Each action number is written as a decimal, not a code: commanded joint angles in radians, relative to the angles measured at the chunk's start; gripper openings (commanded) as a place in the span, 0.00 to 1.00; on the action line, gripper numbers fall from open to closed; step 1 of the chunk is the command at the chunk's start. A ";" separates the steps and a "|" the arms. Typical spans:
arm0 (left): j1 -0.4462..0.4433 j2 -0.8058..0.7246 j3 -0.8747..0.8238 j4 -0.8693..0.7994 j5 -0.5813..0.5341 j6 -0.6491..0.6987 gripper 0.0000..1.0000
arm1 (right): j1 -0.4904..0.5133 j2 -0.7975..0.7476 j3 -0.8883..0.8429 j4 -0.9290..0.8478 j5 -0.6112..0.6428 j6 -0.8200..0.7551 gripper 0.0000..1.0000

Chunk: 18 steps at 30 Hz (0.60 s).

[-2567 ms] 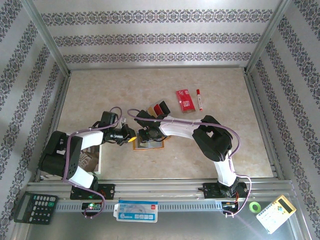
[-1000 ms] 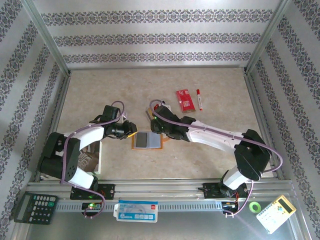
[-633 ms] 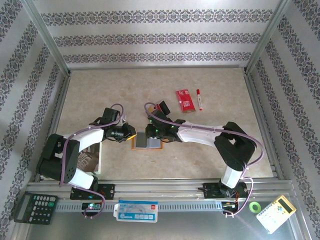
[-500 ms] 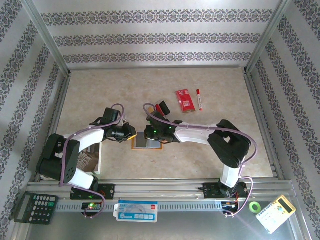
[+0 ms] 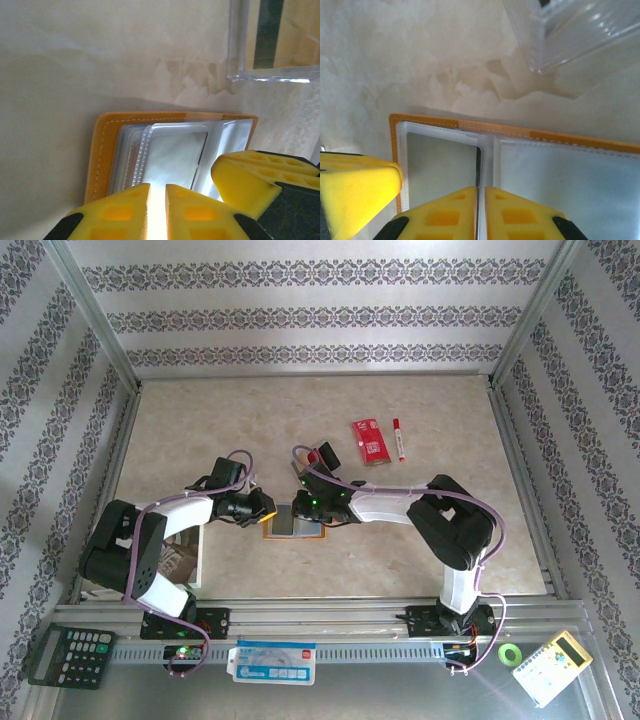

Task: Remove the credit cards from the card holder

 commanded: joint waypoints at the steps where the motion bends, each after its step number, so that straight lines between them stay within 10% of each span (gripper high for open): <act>1: -0.011 0.011 -0.004 -0.006 -0.028 -0.007 0.16 | -0.004 0.021 -0.009 0.016 -0.029 0.010 0.15; 18: -0.012 0.012 -0.023 -0.008 -0.055 -0.025 0.16 | -0.015 -0.008 -0.047 0.092 -0.066 0.006 0.14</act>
